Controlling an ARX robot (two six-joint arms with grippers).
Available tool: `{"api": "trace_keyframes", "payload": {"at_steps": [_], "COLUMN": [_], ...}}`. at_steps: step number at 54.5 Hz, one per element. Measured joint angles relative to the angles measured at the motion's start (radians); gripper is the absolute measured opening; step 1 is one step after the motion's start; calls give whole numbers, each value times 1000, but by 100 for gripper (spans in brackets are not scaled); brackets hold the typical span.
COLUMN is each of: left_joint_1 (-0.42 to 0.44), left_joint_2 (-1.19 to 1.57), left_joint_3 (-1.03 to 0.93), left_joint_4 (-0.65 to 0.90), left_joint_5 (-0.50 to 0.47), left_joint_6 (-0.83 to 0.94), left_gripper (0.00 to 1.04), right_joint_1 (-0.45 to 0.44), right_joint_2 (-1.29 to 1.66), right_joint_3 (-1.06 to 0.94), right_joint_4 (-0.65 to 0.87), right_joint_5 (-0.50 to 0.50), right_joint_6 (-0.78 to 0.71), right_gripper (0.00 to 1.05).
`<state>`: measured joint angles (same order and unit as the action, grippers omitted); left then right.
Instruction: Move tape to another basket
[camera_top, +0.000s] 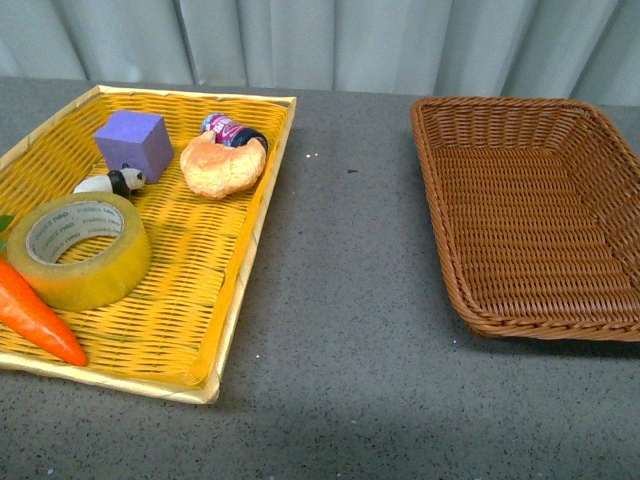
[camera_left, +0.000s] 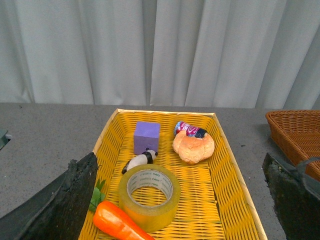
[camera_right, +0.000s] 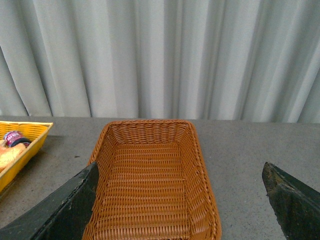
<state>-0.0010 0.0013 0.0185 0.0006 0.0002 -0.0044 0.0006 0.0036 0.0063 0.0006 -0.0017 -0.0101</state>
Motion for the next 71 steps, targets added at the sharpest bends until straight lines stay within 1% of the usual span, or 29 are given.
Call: {"api": "trace_keyframes", "payload": {"at_steps": [26,29,32,36,42,47,53,61,66,71], "left_joint_1": [0,1,12,24,14,-16,-55,-84,-89,-89], "left_joint_2": [0,22,90,210,450,691,925,1204,1367,1447], "left_joint_3": [0,12,27,37,73,135,209,314,394,442], "left_joint_4": [0,-45,-74,-31,119,240,303,306,271,222], "left_joint_5": [0,-5,3,11,0,-14,-29,-60,-74,-71], "left_joint_6": [0,-13,-32,-63,-102,-140,-164,-216,-244,-263], "left_gripper": [98,98,98,98,98,98,98,98,98,98], "right_joint_1": [0,0,0,0,0,0,0,0,0,0], "right_joint_2": [0,0,0,0,0,0,0,0,0,0], "right_joint_3": [0,0,0,0,0,0,0,0,0,0], "right_joint_4": [0,0,0,0,0,0,0,0,0,0], "right_joint_5": [0,0,0,0,0,0,0,0,0,0], "right_joint_6": [0,0,0,0,0,0,0,0,0,0], "right_gripper": [96,96,96,96,96,96,96,96,96,96]}}
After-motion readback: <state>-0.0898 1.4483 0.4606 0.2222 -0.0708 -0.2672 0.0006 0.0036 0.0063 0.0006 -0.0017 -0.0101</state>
